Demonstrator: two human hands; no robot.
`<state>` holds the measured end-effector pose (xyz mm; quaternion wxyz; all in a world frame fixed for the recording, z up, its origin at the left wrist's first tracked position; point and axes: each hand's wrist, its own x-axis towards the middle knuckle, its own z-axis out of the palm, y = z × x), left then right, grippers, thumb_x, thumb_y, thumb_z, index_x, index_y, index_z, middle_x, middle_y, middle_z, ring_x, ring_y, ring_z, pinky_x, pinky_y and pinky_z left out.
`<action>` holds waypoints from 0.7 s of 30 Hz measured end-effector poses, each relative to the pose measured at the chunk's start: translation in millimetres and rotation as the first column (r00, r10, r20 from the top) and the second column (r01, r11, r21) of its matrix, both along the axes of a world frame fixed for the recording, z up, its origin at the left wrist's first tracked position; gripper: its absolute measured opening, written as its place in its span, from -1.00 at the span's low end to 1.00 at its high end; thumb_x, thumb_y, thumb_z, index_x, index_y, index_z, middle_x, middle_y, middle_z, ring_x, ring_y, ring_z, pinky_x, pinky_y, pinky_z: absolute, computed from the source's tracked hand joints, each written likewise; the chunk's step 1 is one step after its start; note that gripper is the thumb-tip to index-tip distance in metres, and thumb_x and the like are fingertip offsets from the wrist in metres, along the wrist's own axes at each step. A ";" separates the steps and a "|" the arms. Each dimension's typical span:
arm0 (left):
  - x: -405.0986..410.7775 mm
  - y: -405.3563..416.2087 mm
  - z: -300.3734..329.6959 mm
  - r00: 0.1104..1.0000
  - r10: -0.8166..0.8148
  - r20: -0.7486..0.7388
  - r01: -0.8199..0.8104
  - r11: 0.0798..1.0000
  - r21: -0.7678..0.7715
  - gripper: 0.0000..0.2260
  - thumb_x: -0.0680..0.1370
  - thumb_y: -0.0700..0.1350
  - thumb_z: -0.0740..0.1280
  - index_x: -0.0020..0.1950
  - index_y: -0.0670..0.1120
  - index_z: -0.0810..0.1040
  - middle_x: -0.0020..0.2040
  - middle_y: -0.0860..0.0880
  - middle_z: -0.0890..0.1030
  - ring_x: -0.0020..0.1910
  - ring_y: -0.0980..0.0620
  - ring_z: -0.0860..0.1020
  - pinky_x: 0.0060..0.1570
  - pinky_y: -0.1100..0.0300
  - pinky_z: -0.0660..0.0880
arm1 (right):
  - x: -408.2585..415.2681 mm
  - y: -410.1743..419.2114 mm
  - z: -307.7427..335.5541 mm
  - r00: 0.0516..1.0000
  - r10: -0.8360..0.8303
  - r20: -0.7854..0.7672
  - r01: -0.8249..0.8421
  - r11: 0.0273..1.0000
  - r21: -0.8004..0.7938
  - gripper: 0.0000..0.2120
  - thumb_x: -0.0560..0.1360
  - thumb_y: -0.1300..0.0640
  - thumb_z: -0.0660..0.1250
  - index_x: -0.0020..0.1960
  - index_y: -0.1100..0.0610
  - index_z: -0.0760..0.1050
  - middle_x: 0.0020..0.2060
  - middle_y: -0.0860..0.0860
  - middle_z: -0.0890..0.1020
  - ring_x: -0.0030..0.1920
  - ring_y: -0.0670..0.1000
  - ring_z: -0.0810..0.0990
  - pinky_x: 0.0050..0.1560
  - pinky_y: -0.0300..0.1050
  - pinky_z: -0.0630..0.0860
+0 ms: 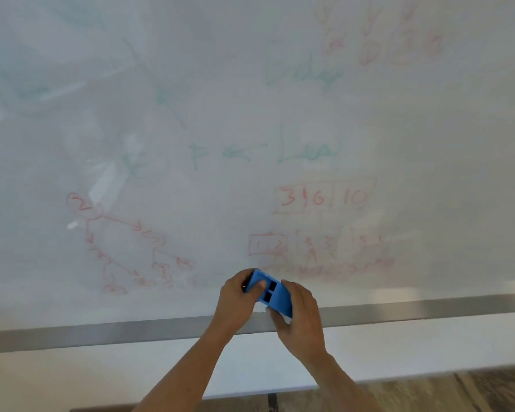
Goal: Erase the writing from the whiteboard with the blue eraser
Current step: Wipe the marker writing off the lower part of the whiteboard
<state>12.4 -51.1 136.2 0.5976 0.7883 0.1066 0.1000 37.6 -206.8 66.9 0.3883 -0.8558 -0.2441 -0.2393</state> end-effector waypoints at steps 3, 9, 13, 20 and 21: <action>-4.4 -3.3 31.3 0.971 0.031 0.238 -0.068 0.986 0.150 -0.83 0.59 0.02 0.31 0.18 0.10 0.56 0.04 0.22 0.61 0.03 0.31 0.57 -0.03 0.50 0.45 | 6.8 -5.0 29.3 0.996 -0.079 -0.046 0.085 0.985 0.152 -0.40 0.39 0.02 0.57 0.30 -0.01 0.33 0.15 -0.01 0.56 0.09 -0.01 0.55 0.07 -0.01 0.62; 10.9 6.5 85.1 0.679 -0.129 0.723 -0.567 0.534 0.627 -0.72 0.56 -0.13 0.35 0.24 -0.19 0.58 0.24 -0.18 0.57 0.29 -0.15 0.48 0.30 0.01 0.39 | 35.0 -27.2 98.6 0.969 -0.246 0.029 0.211 0.881 0.424 -0.39 0.42 0.08 0.55 0.35 0.06 0.33 0.15 -0.24 0.39 0.15 -0.02 0.48 0.09 0.10 0.59; 32.4 27.1 116.5 0.619 -0.144 0.772 -0.715 0.303 0.630 -0.62 0.57 -0.10 0.30 0.37 -0.19 0.47 0.40 -0.24 0.44 0.45 -0.23 0.30 0.43 -0.20 0.23 | 62.5 -52.1 137.7 0.912 -0.410 0.033 0.314 0.746 0.587 -0.35 0.45 0.11 0.53 0.44 0.15 0.30 0.25 0.06 0.44 0.22 0.06 0.45 0.13 0.17 0.56; 56.0 57.8 118.3 0.659 -0.144 0.739 -0.727 0.130 0.674 -0.52 0.61 -0.04 0.26 0.51 -0.14 0.32 0.52 -0.20 0.29 0.53 -0.23 0.18 0.44 -0.32 0.14 | 97.0 -66.1 163.1 0.867 -0.496 0.042 0.373 0.704 0.604 -0.38 0.46 0.10 0.53 0.40 0.28 0.36 0.22 0.21 0.50 0.21 0.20 0.48 0.16 0.30 0.48; 57.9 59.8 116.3 0.651 -0.156 0.743 -0.733 0.127 0.669 -0.51 0.62 -0.04 0.26 0.52 -0.13 0.30 0.53 -0.19 0.28 0.54 -0.23 0.17 0.44 -0.32 0.13 | 96.9 -58.7 160.0 0.867 -0.492 0.084 0.362 0.735 0.573 -0.40 0.44 0.13 0.54 0.36 0.30 0.38 0.19 0.24 0.51 0.19 0.24 0.50 0.13 0.32 0.48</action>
